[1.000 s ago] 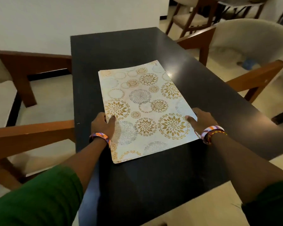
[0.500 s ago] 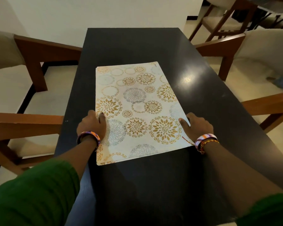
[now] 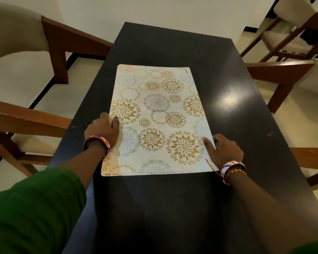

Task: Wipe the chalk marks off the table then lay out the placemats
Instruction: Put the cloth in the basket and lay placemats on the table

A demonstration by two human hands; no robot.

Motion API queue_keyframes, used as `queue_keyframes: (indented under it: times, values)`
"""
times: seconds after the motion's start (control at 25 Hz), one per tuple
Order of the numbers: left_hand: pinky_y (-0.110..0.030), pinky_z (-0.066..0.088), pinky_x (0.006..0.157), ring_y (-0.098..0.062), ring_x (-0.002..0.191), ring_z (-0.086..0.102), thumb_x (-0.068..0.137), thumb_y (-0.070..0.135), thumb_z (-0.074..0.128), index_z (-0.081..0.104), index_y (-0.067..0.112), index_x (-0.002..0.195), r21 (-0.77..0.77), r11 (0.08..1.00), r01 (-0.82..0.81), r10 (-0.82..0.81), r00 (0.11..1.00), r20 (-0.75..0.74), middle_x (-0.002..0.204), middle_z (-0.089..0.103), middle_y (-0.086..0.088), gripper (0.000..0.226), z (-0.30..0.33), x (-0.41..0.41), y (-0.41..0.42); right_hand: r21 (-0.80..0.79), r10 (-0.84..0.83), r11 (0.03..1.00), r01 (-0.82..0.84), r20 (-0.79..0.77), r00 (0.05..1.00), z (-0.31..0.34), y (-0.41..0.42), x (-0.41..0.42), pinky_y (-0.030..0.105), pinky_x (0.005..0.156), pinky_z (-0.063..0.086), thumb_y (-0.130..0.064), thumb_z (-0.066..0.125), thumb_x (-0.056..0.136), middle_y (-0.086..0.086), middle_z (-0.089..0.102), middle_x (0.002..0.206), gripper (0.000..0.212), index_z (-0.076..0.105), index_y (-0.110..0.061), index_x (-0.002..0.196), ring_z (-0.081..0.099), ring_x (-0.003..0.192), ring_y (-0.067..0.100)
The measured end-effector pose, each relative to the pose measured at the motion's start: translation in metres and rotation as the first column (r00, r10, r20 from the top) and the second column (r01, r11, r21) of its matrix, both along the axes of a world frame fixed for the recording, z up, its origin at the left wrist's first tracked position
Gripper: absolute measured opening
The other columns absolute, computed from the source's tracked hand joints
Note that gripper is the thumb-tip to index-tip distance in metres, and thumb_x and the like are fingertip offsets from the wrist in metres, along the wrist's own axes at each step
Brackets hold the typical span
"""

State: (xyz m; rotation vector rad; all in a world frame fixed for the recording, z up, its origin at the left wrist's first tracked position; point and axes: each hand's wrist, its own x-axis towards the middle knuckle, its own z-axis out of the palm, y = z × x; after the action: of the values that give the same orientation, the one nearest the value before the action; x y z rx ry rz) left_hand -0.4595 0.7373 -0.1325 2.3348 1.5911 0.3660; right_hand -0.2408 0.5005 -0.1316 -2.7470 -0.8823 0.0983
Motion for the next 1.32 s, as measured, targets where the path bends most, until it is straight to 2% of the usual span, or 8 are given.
queue_keyframes:
  times: [0.28,0.44,0.68,0.84,0.96,1.08,1.2,1.32]
  values:
    - [-0.041,0.047,0.076,-0.04,0.093,0.059,0.098,0.034,0.033,0.05,0.004,0.108,-0.007,1.0,0.013,-0.013,1.0,0.014,0.104,0.061,-0.02,0.036,-0.002,-0.007,-0.016,0.092,0.008,0.996,-0.003,-0.057,0.998,-0.003,-0.009,-0.001,0.03,0.069,0.049,-0.055,0.045,0.089,0.004,0.067,0.084,0.044,0.059,-0.014,0.098,0.057,0.069,0.017]
    - [-0.042,0.045,0.087,-0.039,0.106,0.054,0.099,0.025,0.037,0.05,0.002,0.124,0.009,1.0,0.012,-0.013,0.996,0.088,0.117,0.057,-0.022,0.037,-0.003,-0.024,-0.045,0.102,0.048,0.994,-0.039,-0.084,0.995,-0.001,-0.026,-0.009,0.025,0.062,0.04,-0.052,0.049,0.088,-0.001,0.058,0.073,0.041,0.058,-0.013,0.093,0.053,0.065,0.015]
    - [-0.042,0.043,0.097,-0.037,0.114,0.049,0.096,0.023,0.046,0.051,0.003,0.131,0.0,0.992,-0.125,0.125,0.99,0.058,0.128,0.051,-0.021,0.041,-0.009,-0.059,-0.12,0.067,0.169,0.985,-0.161,-0.131,0.977,0.003,-0.079,-0.022,0.02,0.056,0.036,-0.053,0.048,0.088,-0.003,0.059,0.077,0.033,0.05,-0.02,0.087,0.05,0.061,0.008]
    - [-0.038,0.029,0.108,-0.033,0.129,0.034,0.099,0.028,0.039,0.044,0.009,0.138,0.023,0.99,-0.141,0.143,0.987,-0.073,0.145,0.04,-0.011,0.044,-0.01,-0.071,-0.173,0.059,0.192,0.981,-0.185,-0.134,0.972,0.001,-0.13,-0.032,0.022,0.06,0.041,-0.055,0.047,0.088,0.001,0.066,0.084,0.033,0.048,-0.022,0.086,0.053,0.063,0.009]
    - [-0.032,0.016,0.111,-0.025,0.136,0.032,0.101,0.029,0.031,0.035,0.011,0.143,0.042,0.992,-0.116,0.121,0.981,-0.155,0.152,0.031,-0.007,0.046,-0.011,-0.077,-0.197,0.096,0.206,0.977,-0.193,-0.159,0.966,0.001,-0.153,-0.036,0.026,0.066,0.048,-0.058,0.048,0.086,0.0,0.067,0.088,0.036,0.05,-0.022,0.088,0.059,0.07,0.013]
    - [-0.035,0.019,0.115,-0.028,0.139,0.03,0.101,0.025,0.031,0.031,0.005,0.143,-0.016,0.993,-0.119,0.112,0.963,-0.243,0.153,0.027,-0.012,0.046,-0.001,-0.081,-0.213,0.17,0.232,0.966,-0.193,-0.245,0.941,0.003,-0.171,-0.042,0.032,0.07,0.053,-0.061,0.055,0.079,-0.001,0.066,0.088,0.044,0.057,-0.019,0.091,0.063,0.077,0.016]
    - [-0.036,0.027,0.114,-0.034,0.138,0.029,0.1,0.021,0.035,0.025,-0.003,0.142,-0.063,0.985,-0.158,0.128,0.933,-0.338,0.15,0.028,-0.02,0.05,0.015,-0.069,-0.236,0.257,0.272,0.949,-0.183,-0.371,0.888,0.009,-0.183,-0.04,0.037,0.075,0.056,-0.05,0.067,0.078,0.002,0.069,0.088,0.03,0.057,-0.021,0.08,0.066,0.079,0.019]
    - [-0.039,0.02,0.117,-0.036,0.143,0.016,0.098,0.027,0.04,0.011,-0.003,0.146,-0.071,0.992,-0.1,0.074,0.95,-0.303,0.154,0.013,-0.023,0.064,0.021,-0.051,-0.267,0.27,0.27,0.952,-0.146,-0.507,0.818,0.015,-0.185,-0.037,0.04,0.077,0.054,-0.035,0.072,0.078,0.014,0.071,0.09,0.023,0.059,-0.018,0.07,0.067,0.084,0.028]
